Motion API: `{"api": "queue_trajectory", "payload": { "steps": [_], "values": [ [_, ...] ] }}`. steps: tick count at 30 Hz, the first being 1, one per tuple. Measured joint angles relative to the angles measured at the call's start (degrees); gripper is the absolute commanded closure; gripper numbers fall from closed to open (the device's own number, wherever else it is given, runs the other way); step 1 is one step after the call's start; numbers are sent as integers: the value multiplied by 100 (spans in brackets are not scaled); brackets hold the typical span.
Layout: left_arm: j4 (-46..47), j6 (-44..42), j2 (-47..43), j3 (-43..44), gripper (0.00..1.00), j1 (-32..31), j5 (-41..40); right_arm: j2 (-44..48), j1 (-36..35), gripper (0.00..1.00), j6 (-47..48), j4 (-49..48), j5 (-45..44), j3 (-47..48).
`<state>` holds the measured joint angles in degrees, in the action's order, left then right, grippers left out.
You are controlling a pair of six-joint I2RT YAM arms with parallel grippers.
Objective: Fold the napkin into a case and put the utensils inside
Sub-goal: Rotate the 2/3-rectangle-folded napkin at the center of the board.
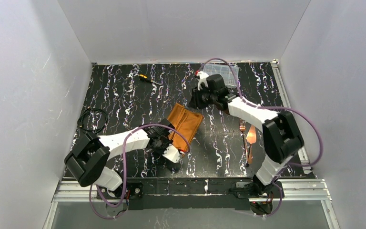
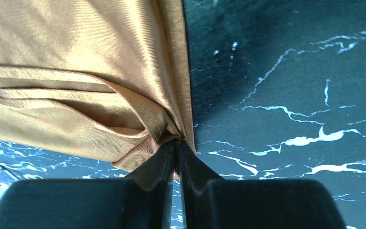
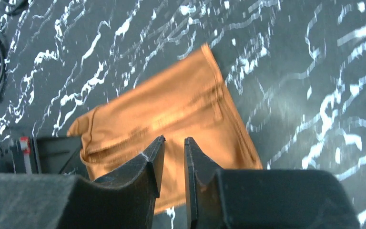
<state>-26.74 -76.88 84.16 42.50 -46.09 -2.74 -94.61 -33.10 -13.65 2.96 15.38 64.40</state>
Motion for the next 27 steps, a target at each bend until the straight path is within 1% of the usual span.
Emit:
{"api": "queue_trajectory", "payload": {
  "steps": [3,6,8,9,11,12,13,16,20,24,26,27],
  "values": [
    [22,-426,-129,-125,93,17,103,-678,-2,70,129,-103,339,697],
    [39,-879,-208,-208,92,17,151,-1215,-22,70,234,-116,586,951],
    [37,-1051,-201,-208,89,17,162,-1543,-66,71,313,-87,669,1003],
    [28,-1082,-190,-199,83,17,164,-1685,-92,72,345,-48,691,1014],
    [-13,-1088,-140,-140,66,17,186,-1926,-146,72,402,39,693,1019],
    [-9,-1067,-116,-111,60,17,186,-2020,-160,73,437,72,686,1019],
    [9,-1032,-111,-83,56,17,212,-2074,-184,73,463,105,680,1019],
    [-79,-756,-122,22,49,42,328,-2127,-221,74,533,166,616,1016],
    [-678,-153,-164,372,47,120,612,-2127,-216,76,601,133,492,992],
    [-1421,894,-190,1215,46,304,1165,-2116,-216,76,597,-33,396,907],
    [-1617,1591,-280,1526,46,407,1484,-2079,-219,76,590,-129,345,828],
    [-1659,1803,-315,1561,46,459,1574,-2059,-219,77,588,-162,326,793]
  ]
}}
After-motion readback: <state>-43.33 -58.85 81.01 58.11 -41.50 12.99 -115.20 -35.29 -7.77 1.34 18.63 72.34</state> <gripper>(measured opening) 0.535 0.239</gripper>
